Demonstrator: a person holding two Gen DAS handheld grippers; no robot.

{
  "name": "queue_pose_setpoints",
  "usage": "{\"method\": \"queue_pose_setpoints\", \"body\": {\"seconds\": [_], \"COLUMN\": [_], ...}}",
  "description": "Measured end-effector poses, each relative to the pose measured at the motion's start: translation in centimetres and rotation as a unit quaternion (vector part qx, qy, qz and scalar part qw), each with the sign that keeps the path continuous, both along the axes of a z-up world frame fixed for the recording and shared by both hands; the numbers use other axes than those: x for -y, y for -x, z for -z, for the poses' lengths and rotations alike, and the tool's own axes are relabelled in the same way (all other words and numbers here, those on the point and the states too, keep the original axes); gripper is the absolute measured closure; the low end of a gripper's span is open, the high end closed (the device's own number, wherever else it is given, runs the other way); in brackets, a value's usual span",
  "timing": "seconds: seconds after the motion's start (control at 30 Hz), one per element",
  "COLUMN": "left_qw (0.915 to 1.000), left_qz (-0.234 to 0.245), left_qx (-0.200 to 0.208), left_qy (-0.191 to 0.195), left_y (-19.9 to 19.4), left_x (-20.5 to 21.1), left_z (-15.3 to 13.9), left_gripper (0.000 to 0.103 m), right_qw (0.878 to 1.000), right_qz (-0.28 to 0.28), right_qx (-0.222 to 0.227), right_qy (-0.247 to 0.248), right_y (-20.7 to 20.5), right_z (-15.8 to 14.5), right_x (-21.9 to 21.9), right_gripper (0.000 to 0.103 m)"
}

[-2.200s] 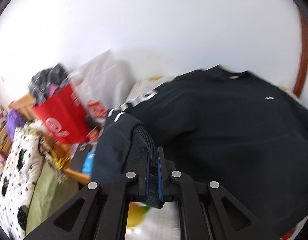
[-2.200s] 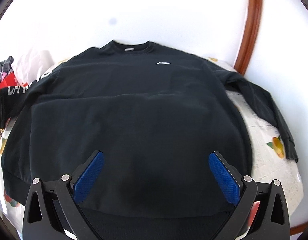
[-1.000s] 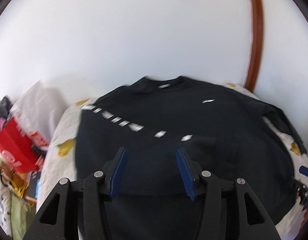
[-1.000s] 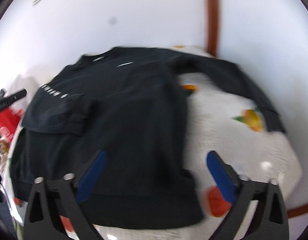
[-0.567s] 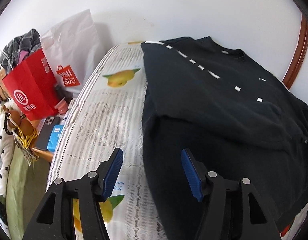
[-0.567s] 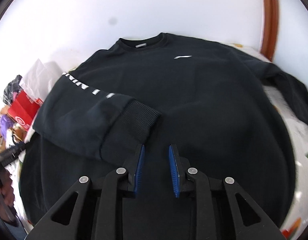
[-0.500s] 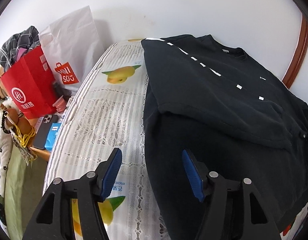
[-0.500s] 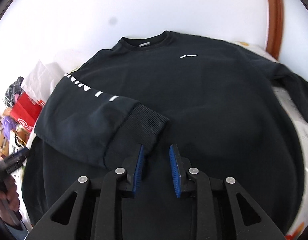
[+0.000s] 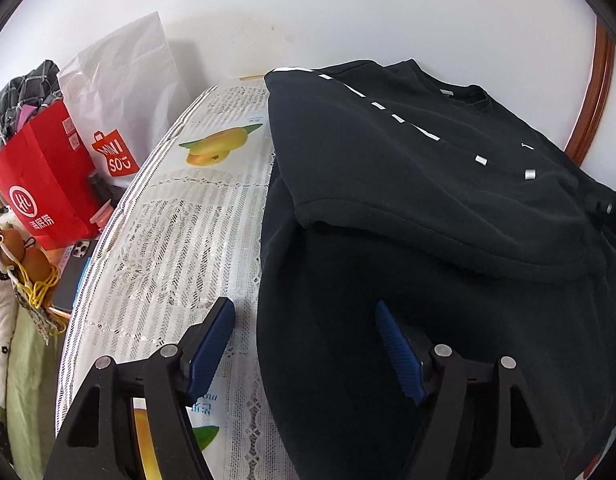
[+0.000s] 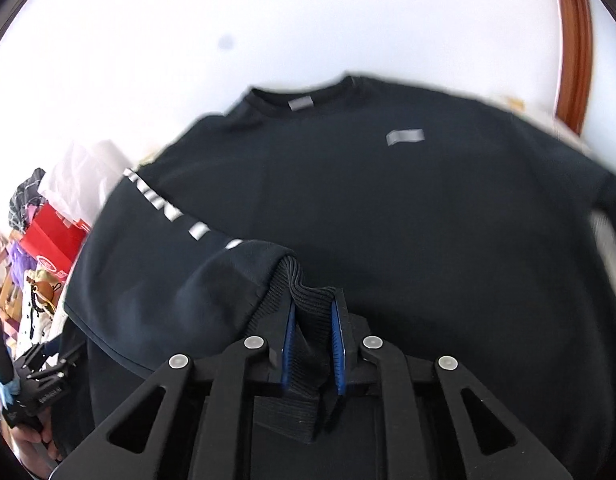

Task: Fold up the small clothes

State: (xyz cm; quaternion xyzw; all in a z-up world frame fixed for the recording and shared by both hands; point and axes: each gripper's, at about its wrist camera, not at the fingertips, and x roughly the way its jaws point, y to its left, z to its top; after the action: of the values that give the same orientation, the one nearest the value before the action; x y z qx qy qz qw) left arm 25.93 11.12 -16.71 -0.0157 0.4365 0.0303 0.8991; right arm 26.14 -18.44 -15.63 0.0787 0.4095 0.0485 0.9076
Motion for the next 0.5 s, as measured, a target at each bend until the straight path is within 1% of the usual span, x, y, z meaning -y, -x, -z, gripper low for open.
{"method": "queue_pose_setpoints", "body": {"seconds": [0.13, 0.27, 0.33, 0.4, 0.5], "left_qw": [1.0, 1.0, 1.0, 0.9999, 0.9999], "left_qz": [-0.005, -0.007, -0.008, -0.009, -0.01], "left_qx": [-0.001, -0.002, -0.003, -0.004, -0.004], "left_qy": [0.003, 0.002, 0.001, 0.003, 0.0], "left_y": [0.0, 0.0, -0.1, -0.1, -0.2], "left_x": [-0.4, -0.4, -0.4, -0.5, -0.4], "left_z": [0.0, 0.1, 0.1, 0.1, 0.2], "left_gripper": [0.028, 0.026, 0.026, 0.025, 0.024], "right_qw": [0.999, 0.997, 0.996, 0.995, 0.994], "right_qz": [-0.006, 0.019, 0.037, 0.052, 0.079], "right_qx": [0.034, 0.062, 0.066, 0.062, 0.049], "right_qy": [0.016, 0.044, 0.055, 0.051, 0.058], "right_y": [-1.1, -2.9, -4.1, -5.3, -6.7], "right_z": [-3.5, -6.2, -6.9, -7.2, -6.4], "right_x": [0.6, 2.9, 4.7, 6.9, 9.6], "right_gripper": [0.088, 0.088, 0.088, 0.088, 0.088]}}
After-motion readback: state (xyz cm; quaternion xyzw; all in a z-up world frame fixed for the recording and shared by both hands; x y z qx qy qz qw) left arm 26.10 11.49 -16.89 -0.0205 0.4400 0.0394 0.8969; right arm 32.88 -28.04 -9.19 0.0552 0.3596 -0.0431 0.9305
